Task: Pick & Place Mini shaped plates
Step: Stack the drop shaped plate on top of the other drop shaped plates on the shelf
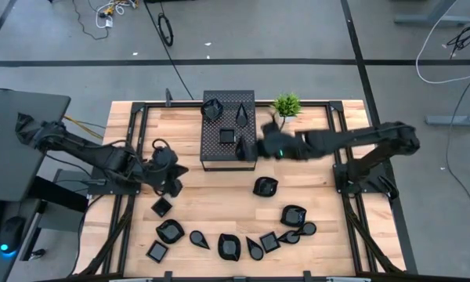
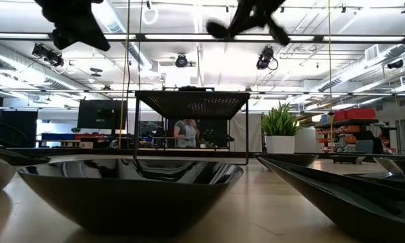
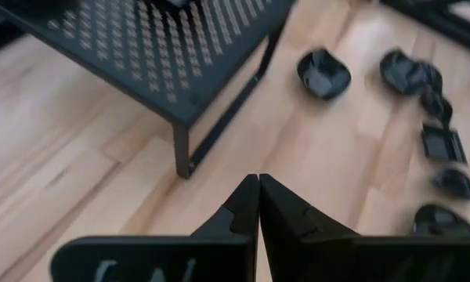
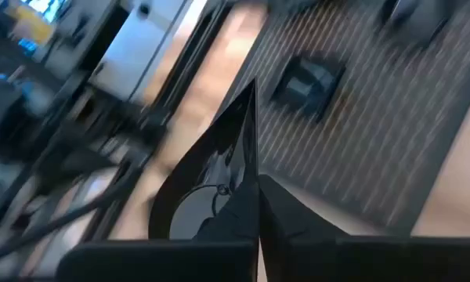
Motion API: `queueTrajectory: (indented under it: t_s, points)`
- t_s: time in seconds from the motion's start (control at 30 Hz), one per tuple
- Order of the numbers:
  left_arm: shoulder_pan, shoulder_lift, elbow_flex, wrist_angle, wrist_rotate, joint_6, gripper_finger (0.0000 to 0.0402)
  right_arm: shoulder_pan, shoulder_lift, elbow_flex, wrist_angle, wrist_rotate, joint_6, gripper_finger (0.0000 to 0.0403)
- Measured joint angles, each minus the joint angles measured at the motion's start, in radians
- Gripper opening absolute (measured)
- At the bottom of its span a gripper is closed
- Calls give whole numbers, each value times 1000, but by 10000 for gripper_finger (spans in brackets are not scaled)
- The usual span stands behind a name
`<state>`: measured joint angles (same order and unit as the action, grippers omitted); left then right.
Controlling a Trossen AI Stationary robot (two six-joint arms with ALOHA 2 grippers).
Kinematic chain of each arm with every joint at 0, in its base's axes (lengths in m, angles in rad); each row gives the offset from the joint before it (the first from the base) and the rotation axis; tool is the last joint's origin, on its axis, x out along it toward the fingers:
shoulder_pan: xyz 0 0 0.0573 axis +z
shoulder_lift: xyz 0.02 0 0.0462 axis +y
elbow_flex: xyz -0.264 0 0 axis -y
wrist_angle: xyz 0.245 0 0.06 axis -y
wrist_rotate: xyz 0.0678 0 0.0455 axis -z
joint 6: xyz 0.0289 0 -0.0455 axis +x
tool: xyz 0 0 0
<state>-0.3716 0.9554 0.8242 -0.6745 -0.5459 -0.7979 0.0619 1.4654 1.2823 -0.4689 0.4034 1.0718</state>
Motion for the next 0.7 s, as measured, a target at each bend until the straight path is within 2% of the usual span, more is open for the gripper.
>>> queueTrajectory:
  t_s: [0.27, 0.37, 0.53, 0.7]
  points:
    - [110, 0, 0, 51, -38, 7, 16, -298, 24, 0, 20, -37, -298, 0]
    - [156, 0, 0, 52, -38, 9, 16, -378, 30, 0, 45, -92, -403, 0]
    - [240, 0, 0, 69, -58, 8, 16, -436, 74, 1, 123, -166, -520, 0]
    - [335, 0, 0, 84, -60, 8, 16, -443, 137, 0, 147, -205, -552, 0]
